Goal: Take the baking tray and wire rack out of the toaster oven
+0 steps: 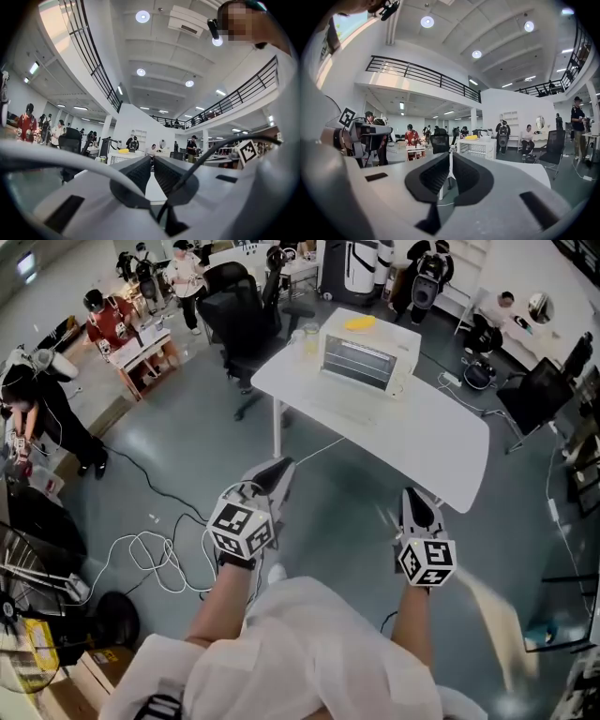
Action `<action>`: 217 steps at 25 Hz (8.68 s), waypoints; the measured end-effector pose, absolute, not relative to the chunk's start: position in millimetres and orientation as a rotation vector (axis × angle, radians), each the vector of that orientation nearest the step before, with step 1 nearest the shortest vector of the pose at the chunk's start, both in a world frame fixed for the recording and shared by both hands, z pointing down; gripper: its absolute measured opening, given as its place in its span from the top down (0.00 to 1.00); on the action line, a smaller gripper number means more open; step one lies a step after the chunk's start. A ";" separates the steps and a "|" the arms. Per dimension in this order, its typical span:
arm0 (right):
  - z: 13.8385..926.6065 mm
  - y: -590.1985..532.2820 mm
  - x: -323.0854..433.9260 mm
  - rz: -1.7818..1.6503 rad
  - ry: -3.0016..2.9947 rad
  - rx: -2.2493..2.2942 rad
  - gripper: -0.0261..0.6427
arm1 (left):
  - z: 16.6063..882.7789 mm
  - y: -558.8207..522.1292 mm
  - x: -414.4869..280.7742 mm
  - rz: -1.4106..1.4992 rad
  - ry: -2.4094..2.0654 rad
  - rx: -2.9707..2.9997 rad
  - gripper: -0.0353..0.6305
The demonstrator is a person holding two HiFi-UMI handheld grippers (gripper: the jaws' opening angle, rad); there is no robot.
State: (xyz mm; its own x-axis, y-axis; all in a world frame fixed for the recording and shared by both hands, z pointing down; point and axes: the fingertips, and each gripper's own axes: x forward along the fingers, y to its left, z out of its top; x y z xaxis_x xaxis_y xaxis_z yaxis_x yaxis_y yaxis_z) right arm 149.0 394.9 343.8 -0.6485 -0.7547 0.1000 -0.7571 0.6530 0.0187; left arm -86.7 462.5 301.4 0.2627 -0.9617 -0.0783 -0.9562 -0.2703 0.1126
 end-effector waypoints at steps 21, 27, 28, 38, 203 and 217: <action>356.7 176.8 3.8 0.073 -2.674 1.380 0.93 | 320.4 224.5 -239.7 -0.183 -1.750 2.504 0.91; 370.5 144.5 -17.2 0.096 -2.635 1.421 0.93 | 337.1 177.6 -261.2 -0.154 -1.684 2.520 0.91; 373.7 140.1 -18.3 0.101 -2.629 1.421 0.93 | 340.1 171.2 -260.3 -0.146 -1.672 2.525 0.91; 398.2 50.7 -22.1 0.149 -2.594 1.391 0.92 | 361.6 71.0 -241.3 -0.028 -1.605 2.547 0.91; 607.9 -258.2 -85.8 1.125 -1.825 1.208 0.95 | 599.9 -256.1 -233.5 0.798 -1.329 1.734 0.92; 609.2 -190.9 -86.6 1.170 -1.860 1.121 0.95 | 596.2 -193.1 -235.1 0.824 -1.348 1.738 0.92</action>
State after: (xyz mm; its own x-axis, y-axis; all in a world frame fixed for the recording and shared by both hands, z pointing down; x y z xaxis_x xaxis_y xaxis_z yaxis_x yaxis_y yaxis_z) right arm -86.6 -190.9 609.2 -0.4133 -0.3141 0.8547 -0.9064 0.2319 -0.3530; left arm -235.1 -193.1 596.2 0.2302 -0.4733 0.8503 -0.9726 -0.1414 0.1846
